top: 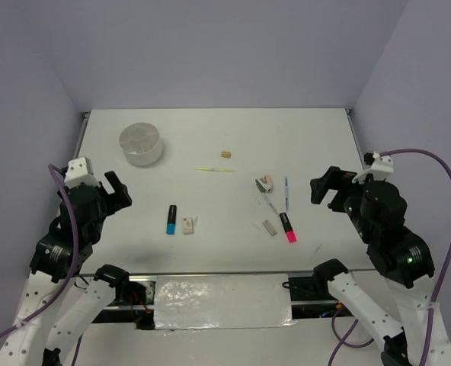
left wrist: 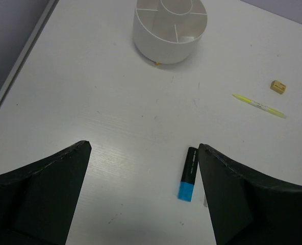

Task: Sort the stationery into containers
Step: Pick up the pen from the center of the board.

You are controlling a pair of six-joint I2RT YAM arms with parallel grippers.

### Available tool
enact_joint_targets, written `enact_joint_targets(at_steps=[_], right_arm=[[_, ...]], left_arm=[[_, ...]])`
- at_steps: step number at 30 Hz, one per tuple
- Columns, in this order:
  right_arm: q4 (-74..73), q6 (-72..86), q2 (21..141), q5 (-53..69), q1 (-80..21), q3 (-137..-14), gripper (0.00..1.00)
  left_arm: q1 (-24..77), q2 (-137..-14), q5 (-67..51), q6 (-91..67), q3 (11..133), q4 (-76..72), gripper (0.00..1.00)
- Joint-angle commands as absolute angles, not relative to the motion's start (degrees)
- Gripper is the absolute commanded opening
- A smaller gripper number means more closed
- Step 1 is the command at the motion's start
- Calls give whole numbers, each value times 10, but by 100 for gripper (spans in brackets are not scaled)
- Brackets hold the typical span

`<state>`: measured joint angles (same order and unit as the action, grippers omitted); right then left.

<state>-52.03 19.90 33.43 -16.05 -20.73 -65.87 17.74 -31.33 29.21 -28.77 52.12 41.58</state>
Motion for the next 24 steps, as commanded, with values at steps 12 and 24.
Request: enact_joint_targets(at_steps=[12, 24], right_arm=[[-512, 203, 437, -140, -206, -632, 100], [-447, 194, 803, -160, -168, -690, 68]], left_arm=[[175, -322, 273, -282, 519, 383, 99], [175, -335, 251, -273, 514, 376, 99]])
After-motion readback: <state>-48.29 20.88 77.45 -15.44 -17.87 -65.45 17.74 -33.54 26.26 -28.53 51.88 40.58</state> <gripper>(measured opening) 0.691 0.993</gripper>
